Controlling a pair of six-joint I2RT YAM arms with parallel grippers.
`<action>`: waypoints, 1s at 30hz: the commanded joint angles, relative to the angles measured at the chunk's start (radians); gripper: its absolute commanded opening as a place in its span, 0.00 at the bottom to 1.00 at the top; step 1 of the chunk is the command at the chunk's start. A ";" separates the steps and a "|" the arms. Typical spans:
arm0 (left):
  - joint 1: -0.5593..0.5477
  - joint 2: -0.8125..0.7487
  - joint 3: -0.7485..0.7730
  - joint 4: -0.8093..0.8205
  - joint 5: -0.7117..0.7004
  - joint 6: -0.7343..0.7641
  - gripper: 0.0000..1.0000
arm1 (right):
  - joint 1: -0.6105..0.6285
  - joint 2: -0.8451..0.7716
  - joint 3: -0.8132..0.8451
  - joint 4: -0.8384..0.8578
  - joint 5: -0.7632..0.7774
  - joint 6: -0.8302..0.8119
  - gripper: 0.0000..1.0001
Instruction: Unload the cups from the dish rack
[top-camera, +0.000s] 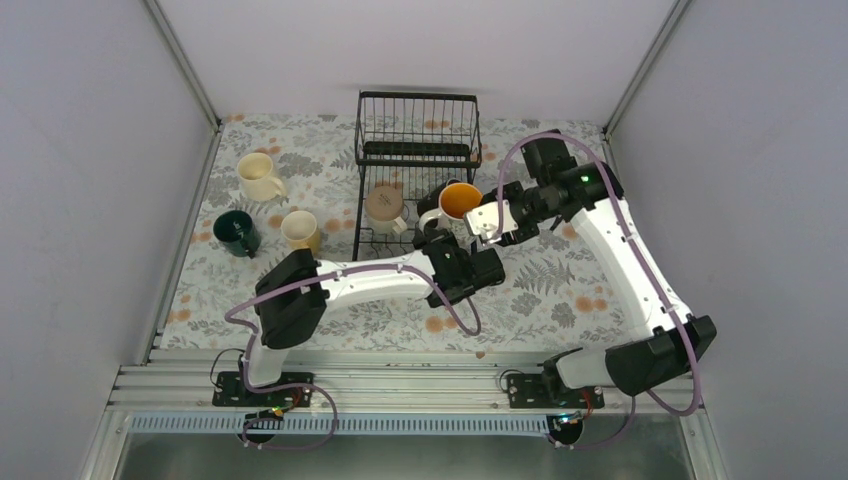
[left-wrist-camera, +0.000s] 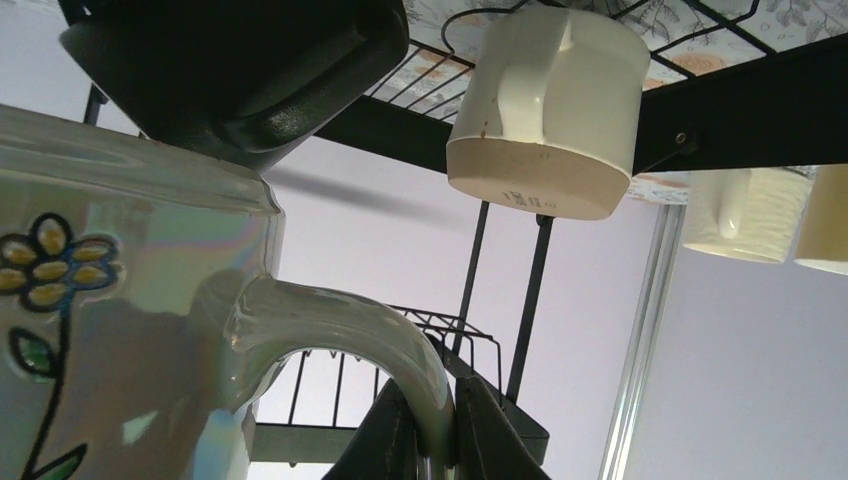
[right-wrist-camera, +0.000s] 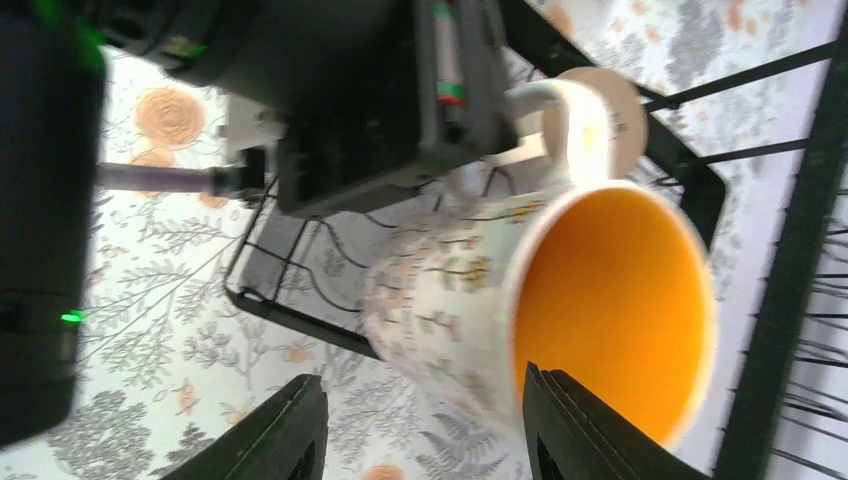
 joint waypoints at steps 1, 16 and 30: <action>-0.021 -0.046 0.016 -0.022 -0.108 -0.124 0.02 | 0.001 -0.017 0.090 0.021 -0.087 0.025 0.52; -0.021 0.116 0.199 -0.398 -0.199 -0.489 0.02 | 0.003 0.130 0.221 0.108 0.007 0.379 0.59; -0.054 0.138 0.228 -0.411 -0.248 -0.521 0.02 | 0.014 0.270 0.345 0.021 0.074 0.500 0.55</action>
